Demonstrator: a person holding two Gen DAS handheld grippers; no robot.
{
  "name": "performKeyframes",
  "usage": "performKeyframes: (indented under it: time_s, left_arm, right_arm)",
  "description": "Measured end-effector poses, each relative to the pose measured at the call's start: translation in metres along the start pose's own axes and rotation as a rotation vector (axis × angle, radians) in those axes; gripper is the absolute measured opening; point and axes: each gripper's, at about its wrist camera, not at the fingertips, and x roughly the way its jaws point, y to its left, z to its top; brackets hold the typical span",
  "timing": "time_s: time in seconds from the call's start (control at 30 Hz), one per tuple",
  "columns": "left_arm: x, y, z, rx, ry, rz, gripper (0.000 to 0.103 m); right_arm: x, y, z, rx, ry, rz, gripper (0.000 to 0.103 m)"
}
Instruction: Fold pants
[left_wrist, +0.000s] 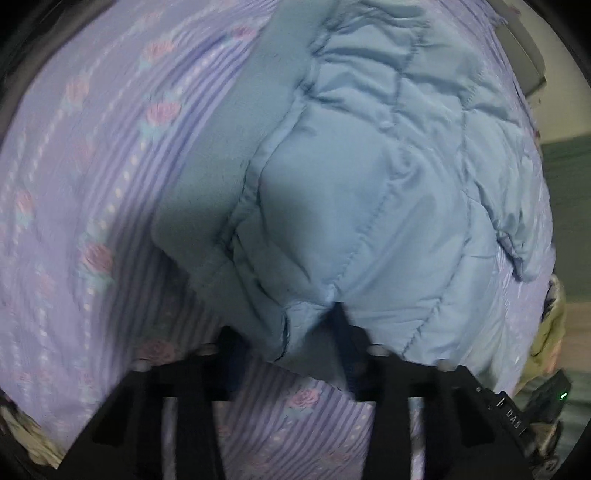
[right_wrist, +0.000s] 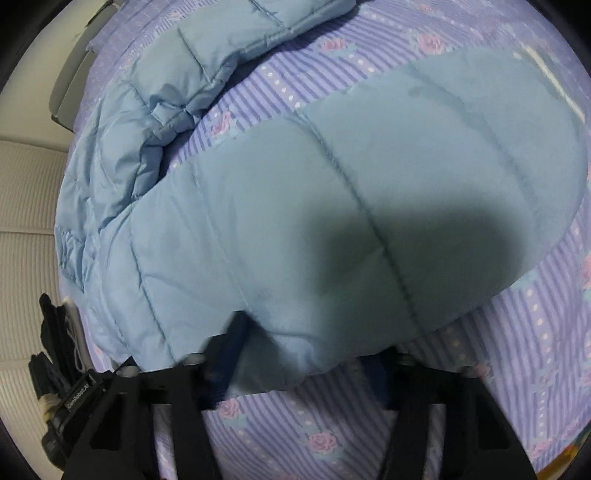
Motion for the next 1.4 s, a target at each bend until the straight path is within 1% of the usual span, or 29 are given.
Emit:
performKeyframes:
  time_s: [0.03,0.07,0.17,0.3,0.47,0.53,0.57,0.7,0.77,0.87,0.9,0.97,1.03,1.13,1.27,1.33,1.4]
  left_arm:
    - [-0.006,-0.004,-0.001,0.030,-0.006,0.020,0.021]
    - [-0.012,-0.007,-0.002,0.053,-0.012,0.029,0.019]
    - [-0.032,-0.013,-0.009,0.097,-0.043,0.037,0.015]
    - [-0.080,-0.019,-0.024,0.138,-0.122,0.032,0.012]
    - [-0.125,-0.026,-0.021,0.182,-0.184,0.032,0.010]
    - [-0.139,-0.028,-0.026,0.192,-0.198,0.045,0.010]
    - [-0.140,-0.035,-0.027,0.193,-0.198,0.052,0.010]
    - [-0.148,-0.030,-0.038,0.179,-0.182,0.060,0.010]
    - [-0.148,-0.026,-0.040,0.162,-0.162,0.059,0.010]
    - [-0.138,-0.029,-0.030,0.145,-0.147,0.064,0.010]
    - [-0.138,-0.030,-0.022,0.135,-0.151,0.064,0.010]
    - [-0.136,-0.035,-0.008,0.131,-0.184,0.069,0.010]
    - [-0.135,-0.041,0.012,0.135,-0.222,0.074,0.010]
    - [-0.130,-0.053,0.041,0.139,-0.251,0.079,0.010]
    - [-0.112,-0.060,0.080,0.128,-0.252,0.095,0.010]
    - [-0.101,-0.059,0.099,0.092,-0.238,0.077,0.010]
    - [-0.093,-0.059,0.112,0.076,-0.242,0.100,0.010]
  right_arm:
    - [-0.006,-0.001,0.002,-0.009,-0.003,0.007,0.022]
    - [-0.012,-0.001,0.004,-0.017,-0.005,0.014,0.016]
    - [-0.042,0.001,0.009,-0.065,-0.034,0.035,0.013]
    - [-0.092,0.024,0.009,-0.187,-0.105,0.045,0.012]
    - [-0.150,0.057,0.009,-0.277,-0.188,0.092,0.012]
    - [-0.164,0.065,0.010,-0.297,-0.192,0.096,0.012]
    - [-0.163,0.073,0.006,-0.304,-0.185,0.098,0.012]
    - [-0.172,0.079,-0.004,-0.319,-0.151,0.110,0.012]
    - [-0.171,0.086,-0.002,-0.333,-0.128,0.083,0.011]
    - [-0.167,0.094,0.005,-0.358,-0.117,0.055,0.011]
    - [-0.164,0.096,0.009,-0.366,-0.112,0.046,0.011]
    - [-0.153,0.103,0.024,-0.381,-0.089,0.019,0.011]
    - [-0.144,0.112,0.040,-0.387,-0.094,0.023,0.011]
    - [-0.128,0.131,0.071,-0.421,-0.121,0.011,0.011]
    - [-0.105,0.158,0.108,-0.433,-0.134,-0.016,0.011]
    - [-0.087,0.171,0.124,-0.456,-0.129,-0.057,0.011]
    - [-0.070,0.181,0.137,-0.467,-0.113,-0.082,0.012]
